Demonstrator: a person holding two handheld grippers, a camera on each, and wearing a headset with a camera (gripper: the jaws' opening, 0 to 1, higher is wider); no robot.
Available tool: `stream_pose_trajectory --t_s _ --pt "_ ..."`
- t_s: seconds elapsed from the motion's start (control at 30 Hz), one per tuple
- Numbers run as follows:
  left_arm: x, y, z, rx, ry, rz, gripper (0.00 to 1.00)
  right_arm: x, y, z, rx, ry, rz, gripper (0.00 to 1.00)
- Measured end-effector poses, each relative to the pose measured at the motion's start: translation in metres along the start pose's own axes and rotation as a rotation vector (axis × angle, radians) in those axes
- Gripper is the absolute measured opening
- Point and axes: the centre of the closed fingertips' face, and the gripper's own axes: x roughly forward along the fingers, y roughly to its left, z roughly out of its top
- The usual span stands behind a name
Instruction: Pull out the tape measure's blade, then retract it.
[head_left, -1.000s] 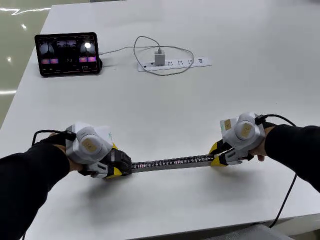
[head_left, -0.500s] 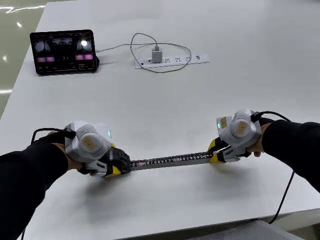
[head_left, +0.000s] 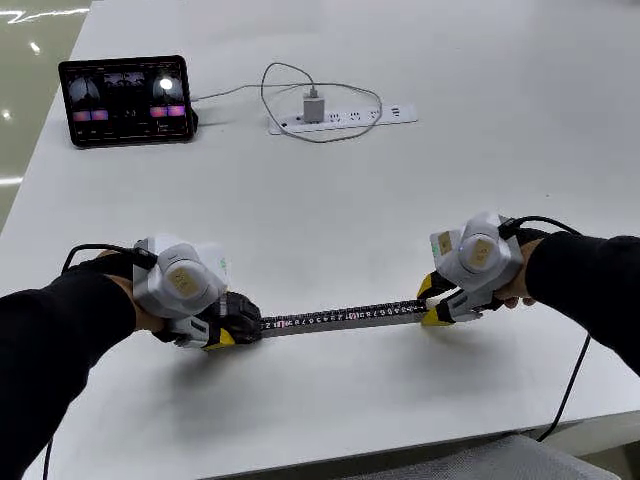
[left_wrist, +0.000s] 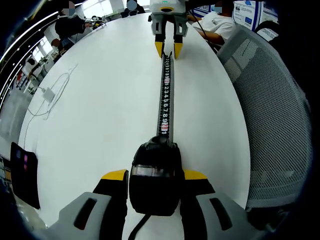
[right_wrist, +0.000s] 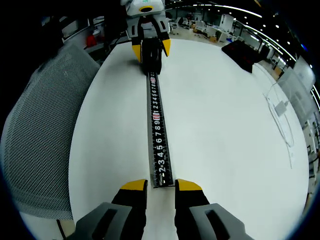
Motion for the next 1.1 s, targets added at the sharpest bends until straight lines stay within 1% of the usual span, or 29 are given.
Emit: stream_pose_trajectory --t_s 0.07,0.13,0.23,0.3,0.37,0.43,0.53,0.67,0.73,0.77,0.83,0.93,1.0,1.03,1.07,1.1 --pt "-0.004 0.000 0.001 -0.008 -0.006 -0.001 0.40 -0.002 0.001 -0.001 -0.006 0.005 0.001 0.20" --pt "-0.006 0.001 -0.001 -0.021 -0.006 0.003 0.42 -0.004 0.003 -0.002 -0.009 0.006 0.002 0.21" --pt "-0.010 -0.001 -0.002 -0.037 -0.012 0.006 0.47 -0.005 0.005 -0.003 -0.004 0.000 0.005 0.23" --pt "-0.013 -0.004 -0.001 -0.077 -0.026 -0.004 0.49 -0.006 0.003 -0.004 0.003 -0.001 -0.008 0.25" --pt "-0.015 -0.005 0.000 -0.105 -0.043 -0.001 0.53 -0.008 0.001 -0.004 0.024 -0.010 -0.028 0.28" --pt "-0.015 -0.008 -0.001 -0.121 -0.048 -0.009 0.55 -0.009 0.001 -0.003 0.036 -0.022 -0.036 0.32" --pt "-0.013 -0.013 -0.008 -0.104 -0.030 -0.011 0.59 -0.008 0.003 -0.008 0.030 -0.013 -0.036 0.34" --pt "-0.014 -0.013 -0.008 -0.107 -0.030 -0.010 0.67 -0.009 0.005 -0.011 0.024 0.002 -0.030 0.41" --pt "-0.015 -0.013 -0.006 -0.106 -0.034 -0.004 0.73 -0.010 0.005 -0.011 0.027 0.006 -0.027 0.47" --pt "-0.016 -0.013 -0.006 -0.109 -0.033 -0.008 0.76 -0.009 0.006 -0.012 0.022 0.017 -0.025 0.50" --pt "-0.016 -0.014 -0.007 -0.111 -0.030 -0.011 0.77 -0.008 0.008 -0.013 0.002 0.032 -0.022 0.56" --pt "-0.016 -0.010 -0.005 -0.116 -0.038 0.011 0.80 -0.009 0.010 -0.013 -0.005 0.039 -0.017 0.65" --pt "-0.016 -0.010 -0.005 -0.131 -0.045 0.014 0.85 -0.008 0.010 -0.012 0.003 0.035 -0.018 0.68" --pt "-0.016 -0.017 -0.003 -0.156 -0.061 -0.017 0.89 -0.008 0.011 -0.011 0.002 0.023 -0.019 0.67" --pt "-0.015 -0.021 0.000 -0.166 -0.075 -0.032 0.96 -0.008 0.011 -0.011 0.004 0.015 -0.023 0.68" --pt "-0.016 -0.022 -0.001 -0.164 -0.078 -0.030 0.99 -0.008 0.010 -0.010 0.022 0.008 -0.031 0.69"
